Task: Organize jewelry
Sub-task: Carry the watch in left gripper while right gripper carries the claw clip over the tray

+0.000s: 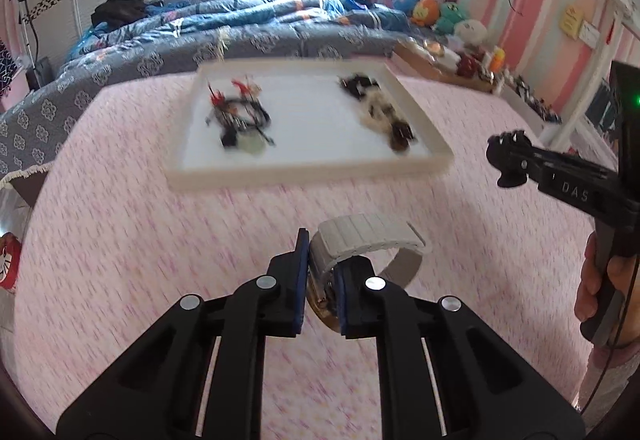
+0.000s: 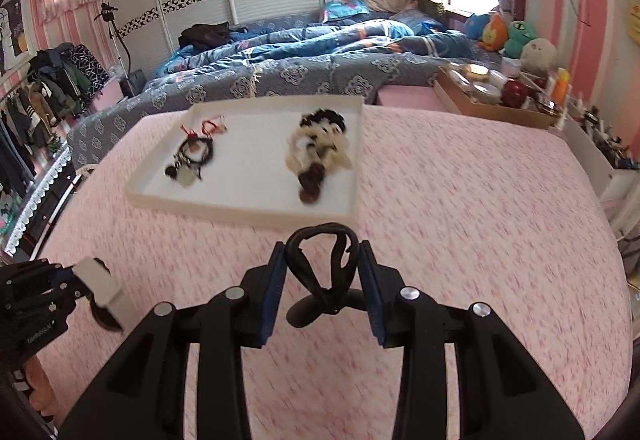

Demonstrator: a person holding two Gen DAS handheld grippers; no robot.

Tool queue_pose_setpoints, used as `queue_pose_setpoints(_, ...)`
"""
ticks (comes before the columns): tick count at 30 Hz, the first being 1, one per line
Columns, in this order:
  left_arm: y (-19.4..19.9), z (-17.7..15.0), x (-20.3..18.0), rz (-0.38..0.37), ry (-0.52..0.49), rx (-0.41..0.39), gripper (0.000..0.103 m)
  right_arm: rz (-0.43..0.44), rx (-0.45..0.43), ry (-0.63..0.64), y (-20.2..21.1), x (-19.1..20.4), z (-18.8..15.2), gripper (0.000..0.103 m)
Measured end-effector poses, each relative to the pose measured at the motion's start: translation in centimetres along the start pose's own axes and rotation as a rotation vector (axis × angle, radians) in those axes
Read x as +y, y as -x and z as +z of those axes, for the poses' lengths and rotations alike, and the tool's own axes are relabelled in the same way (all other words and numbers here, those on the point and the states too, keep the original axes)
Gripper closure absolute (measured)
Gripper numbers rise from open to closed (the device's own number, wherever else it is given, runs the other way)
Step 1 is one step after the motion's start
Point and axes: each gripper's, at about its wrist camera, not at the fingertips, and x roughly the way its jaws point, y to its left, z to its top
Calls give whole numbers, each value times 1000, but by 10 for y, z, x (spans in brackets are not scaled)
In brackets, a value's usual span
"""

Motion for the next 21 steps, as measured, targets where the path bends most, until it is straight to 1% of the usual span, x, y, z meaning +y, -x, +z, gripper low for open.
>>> queue_pose_setpoints(2, 1, 20, 10, -8, 7, -25, 94, 8, -1, 7, -5, 5, 15, 66)
queue_pose_setpoints(4, -2, 41, 18, -30, 21, -32, 94, 5, -1, 18, -10, 9, 30, 66)
queue_pose_setpoints(7, -11, 76, 33, -34, 42, -49, 94, 7, 15, 24, -27, 16, 55, 66)
queue_pose_setpoints(10, -28, 101, 49, -61, 62, -29, 94, 2, 41, 32, -46, 22, 73, 66)
queue_pose_setpoints(11, -35, 108, 54, -56, 67, -20, 94, -5, 52, 38, -56, 24, 80, 66)
queue_pose_setpoints(12, -40, 111, 58, -49, 75, -18, 94, -10, 57, 39, -62, 25, 82, 66)
queue_pose_setpoints(13, -49, 115, 64, -34, 75, -5, 94, -14, 64, 39, -69, 26, 85, 66)
queue_pose_setpoints(15, -65, 117, 74, -26, 87, 27, 94, -18, 82, 47, -87, 30, 89, 66)
queue_pose_setpoints(16, -76, 116, 79, -30, 92, 56, 94, -21, 89, 50, -93, 32, 89, 66)
queue_pose_setpoints(18, -91, 111, 86, -30, 104, 88, 94, -24, 110, 52, -108, 36, 88, 66)
queue_pose_setpoints(21, -107, 105, 92, -2, 102, 97, 94, -21, 135, 56, -127, 42, 85, 66)
